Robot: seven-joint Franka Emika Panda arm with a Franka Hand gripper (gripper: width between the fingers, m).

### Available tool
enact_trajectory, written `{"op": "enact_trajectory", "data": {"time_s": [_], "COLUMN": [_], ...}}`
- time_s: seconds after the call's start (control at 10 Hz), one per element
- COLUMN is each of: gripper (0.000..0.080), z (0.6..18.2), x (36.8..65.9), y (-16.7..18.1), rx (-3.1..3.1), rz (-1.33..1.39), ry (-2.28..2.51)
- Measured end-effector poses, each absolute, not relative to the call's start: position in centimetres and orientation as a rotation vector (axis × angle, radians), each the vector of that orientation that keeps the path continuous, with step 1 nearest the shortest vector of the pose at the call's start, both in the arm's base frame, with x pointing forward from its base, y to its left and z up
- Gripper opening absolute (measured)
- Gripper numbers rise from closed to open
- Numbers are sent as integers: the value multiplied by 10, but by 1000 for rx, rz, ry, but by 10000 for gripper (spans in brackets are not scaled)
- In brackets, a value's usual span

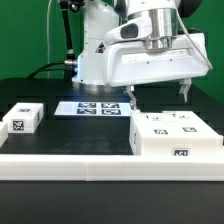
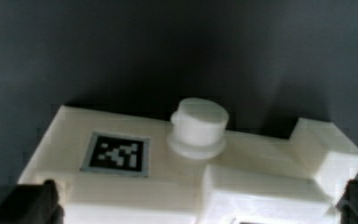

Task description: Assemble cabinet

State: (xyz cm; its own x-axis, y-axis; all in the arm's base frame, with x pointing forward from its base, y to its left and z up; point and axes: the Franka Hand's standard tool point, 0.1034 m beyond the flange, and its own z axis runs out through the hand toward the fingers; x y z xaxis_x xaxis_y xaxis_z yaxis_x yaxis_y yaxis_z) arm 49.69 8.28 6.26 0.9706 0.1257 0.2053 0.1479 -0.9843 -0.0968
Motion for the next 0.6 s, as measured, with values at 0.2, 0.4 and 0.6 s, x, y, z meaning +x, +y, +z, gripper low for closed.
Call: {"op": "enact_trajectory", "data": {"time_s": [0.2, 0.4, 0.6], "gripper": [797, 797, 797], "z": [60, 57, 47], "x": [491, 488, 486], "y": [95, 102, 98], "rx": [-3004, -3012, -2997], "rz": [-276, -263, -294], "ry": [45, 173, 331]}}
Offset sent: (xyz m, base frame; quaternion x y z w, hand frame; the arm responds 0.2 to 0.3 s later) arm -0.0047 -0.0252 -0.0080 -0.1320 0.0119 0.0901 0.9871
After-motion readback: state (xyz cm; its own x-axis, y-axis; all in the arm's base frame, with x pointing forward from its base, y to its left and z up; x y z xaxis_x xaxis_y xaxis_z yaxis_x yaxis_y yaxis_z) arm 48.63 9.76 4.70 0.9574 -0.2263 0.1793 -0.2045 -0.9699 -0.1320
